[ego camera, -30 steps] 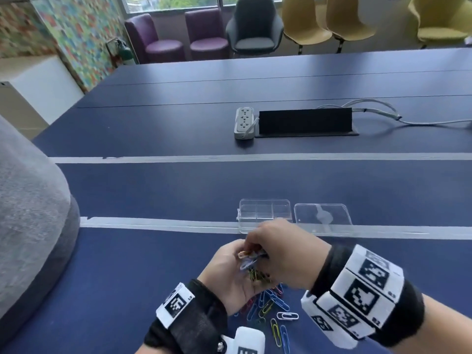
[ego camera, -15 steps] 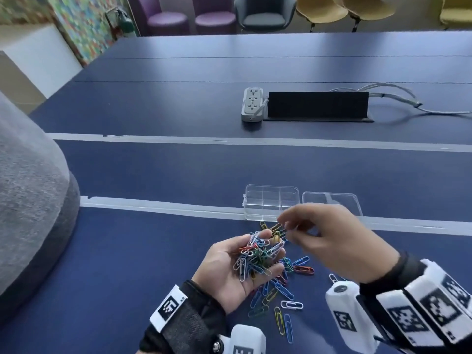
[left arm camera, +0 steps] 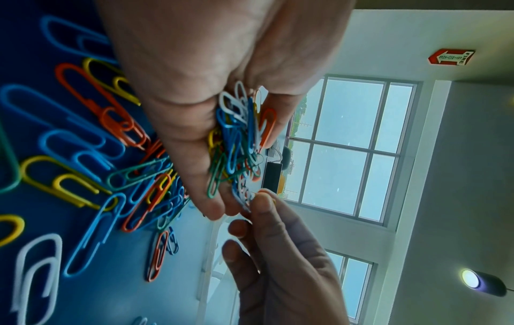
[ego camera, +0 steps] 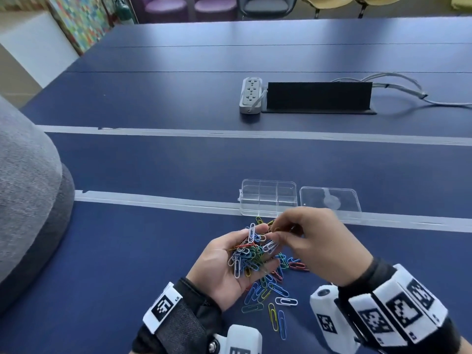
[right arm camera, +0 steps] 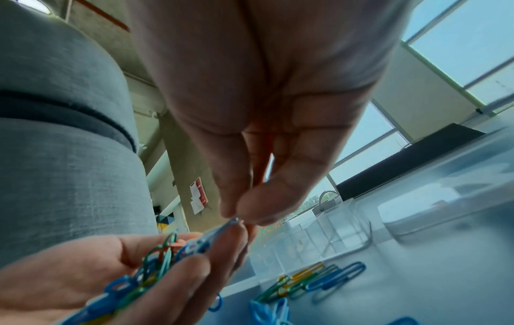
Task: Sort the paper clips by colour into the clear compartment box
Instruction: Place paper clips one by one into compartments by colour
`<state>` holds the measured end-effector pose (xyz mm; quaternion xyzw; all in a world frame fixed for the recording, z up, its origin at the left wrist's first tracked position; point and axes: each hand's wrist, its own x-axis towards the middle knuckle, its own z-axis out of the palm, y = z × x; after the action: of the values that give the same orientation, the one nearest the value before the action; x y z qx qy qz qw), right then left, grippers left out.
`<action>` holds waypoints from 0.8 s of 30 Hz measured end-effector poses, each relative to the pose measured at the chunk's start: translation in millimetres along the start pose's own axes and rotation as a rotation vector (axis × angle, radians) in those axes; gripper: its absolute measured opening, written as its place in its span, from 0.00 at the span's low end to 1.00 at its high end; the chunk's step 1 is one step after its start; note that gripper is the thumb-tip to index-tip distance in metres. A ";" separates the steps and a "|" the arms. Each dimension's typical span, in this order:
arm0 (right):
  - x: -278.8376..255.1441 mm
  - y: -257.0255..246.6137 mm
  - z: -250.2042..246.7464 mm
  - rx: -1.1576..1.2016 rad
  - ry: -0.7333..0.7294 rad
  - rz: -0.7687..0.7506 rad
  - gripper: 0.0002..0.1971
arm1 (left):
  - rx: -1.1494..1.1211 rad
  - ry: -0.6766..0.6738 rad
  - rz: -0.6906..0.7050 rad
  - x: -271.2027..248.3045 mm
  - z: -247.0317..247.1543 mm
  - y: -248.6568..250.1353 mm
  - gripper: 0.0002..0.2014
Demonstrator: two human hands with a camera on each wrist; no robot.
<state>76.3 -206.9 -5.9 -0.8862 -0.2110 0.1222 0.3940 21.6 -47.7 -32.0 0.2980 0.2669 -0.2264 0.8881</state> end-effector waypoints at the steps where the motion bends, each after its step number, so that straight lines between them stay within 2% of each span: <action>1: 0.6 2.1 -0.4 0.046 0.007 0.018 0.02 | -0.001 0.010 0.006 0.0 0.3 0.2 0.16; 8: -0.9 1.9 -8.6 0.290 0.031 0.068 0.06 | -0.021 0.037 0.015 -0.9 0.3 1.4 0.13; 11: 3.0 2.6 -9.9 0.250 0.010 0.081 0.10 | -0.023 0.036 0.016 1.4 -1.1 1.7 0.12; 14: 9.9 6.3 -7.8 0.159 -0.078 0.169 0.13 | -0.013 0.017 0.014 2.2 -1.2 1.7 0.10; 18: 18.4 -1.4 -8.2 0.153 -0.190 0.192 0.11 | 0.007 -0.013 0.025 0.4 1.8 6.0 0.10; 24: 26.4 -7.6 -6.8 0.404 -0.491 0.265 0.13 | 0.066 -0.087 0.018 -6.6 2.8 9.4 0.10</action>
<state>100.0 -194.3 3.0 -0.7541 -0.1539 0.4212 0.4799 22.9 -41.1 -22.2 0.3194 0.2175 -0.2398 0.8906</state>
